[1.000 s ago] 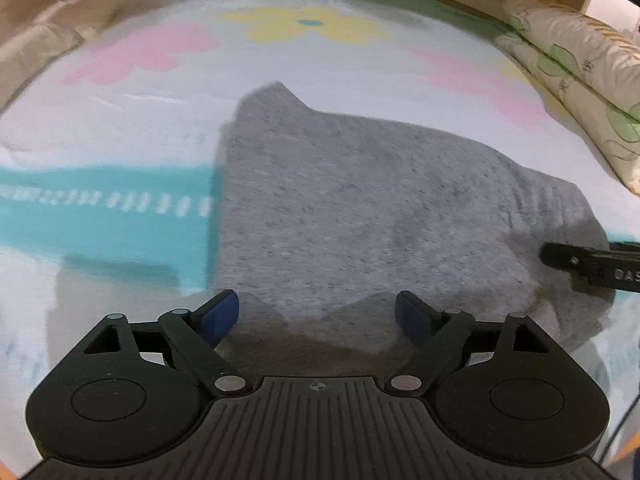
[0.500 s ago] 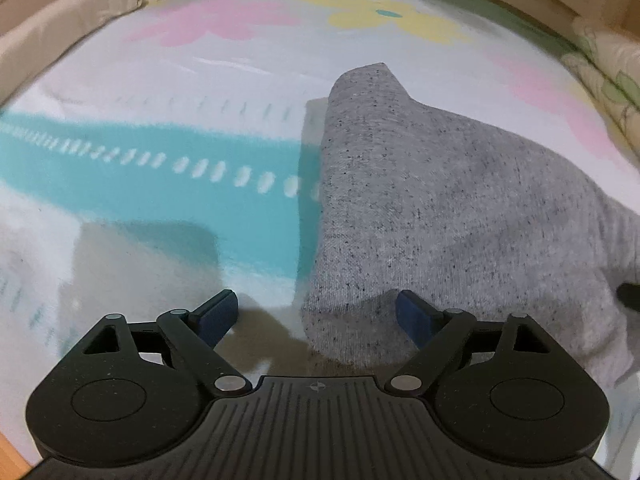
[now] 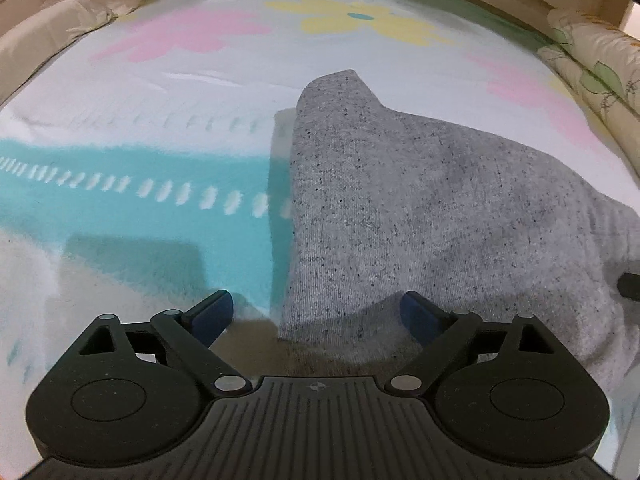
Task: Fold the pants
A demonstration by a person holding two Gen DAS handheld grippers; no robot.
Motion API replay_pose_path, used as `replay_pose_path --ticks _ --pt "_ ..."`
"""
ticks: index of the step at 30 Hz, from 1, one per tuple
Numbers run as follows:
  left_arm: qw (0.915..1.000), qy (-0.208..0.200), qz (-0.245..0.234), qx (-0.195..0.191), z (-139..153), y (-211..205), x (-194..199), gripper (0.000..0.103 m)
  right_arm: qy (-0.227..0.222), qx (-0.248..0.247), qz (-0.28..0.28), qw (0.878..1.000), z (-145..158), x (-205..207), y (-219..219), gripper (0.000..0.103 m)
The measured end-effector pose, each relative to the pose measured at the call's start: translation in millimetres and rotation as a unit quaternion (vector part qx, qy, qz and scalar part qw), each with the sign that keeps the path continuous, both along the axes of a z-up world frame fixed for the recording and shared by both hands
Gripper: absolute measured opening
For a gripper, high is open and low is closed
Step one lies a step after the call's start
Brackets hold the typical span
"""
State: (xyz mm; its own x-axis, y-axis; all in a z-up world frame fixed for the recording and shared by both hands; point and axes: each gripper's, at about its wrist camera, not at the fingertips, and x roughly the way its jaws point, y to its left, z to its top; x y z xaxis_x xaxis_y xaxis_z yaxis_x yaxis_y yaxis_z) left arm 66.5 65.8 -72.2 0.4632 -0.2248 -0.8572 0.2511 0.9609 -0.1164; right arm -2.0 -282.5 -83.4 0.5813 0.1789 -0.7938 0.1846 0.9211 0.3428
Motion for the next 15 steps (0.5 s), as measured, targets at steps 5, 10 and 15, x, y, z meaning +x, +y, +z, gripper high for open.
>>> replay_pose_path --ticks 5,10,15 --pt "0.9999 -0.006 -0.008 0.003 -2.4 -4.6 1.9 0.094 0.000 -0.004 0.004 1.000 0.0 -0.7 0.1 0.084" --pt "0.9999 -0.003 -0.014 -0.001 -4.1 -8.7 7.7 0.094 0.004 -0.015 0.003 1.000 2.7 -0.7 2.8 0.086" --pt "0.9997 -0.005 -0.022 -0.007 -5.6 -11.4 10.2 0.094 0.012 -0.003 -0.002 1.000 -3.7 1.2 -4.1 0.094"
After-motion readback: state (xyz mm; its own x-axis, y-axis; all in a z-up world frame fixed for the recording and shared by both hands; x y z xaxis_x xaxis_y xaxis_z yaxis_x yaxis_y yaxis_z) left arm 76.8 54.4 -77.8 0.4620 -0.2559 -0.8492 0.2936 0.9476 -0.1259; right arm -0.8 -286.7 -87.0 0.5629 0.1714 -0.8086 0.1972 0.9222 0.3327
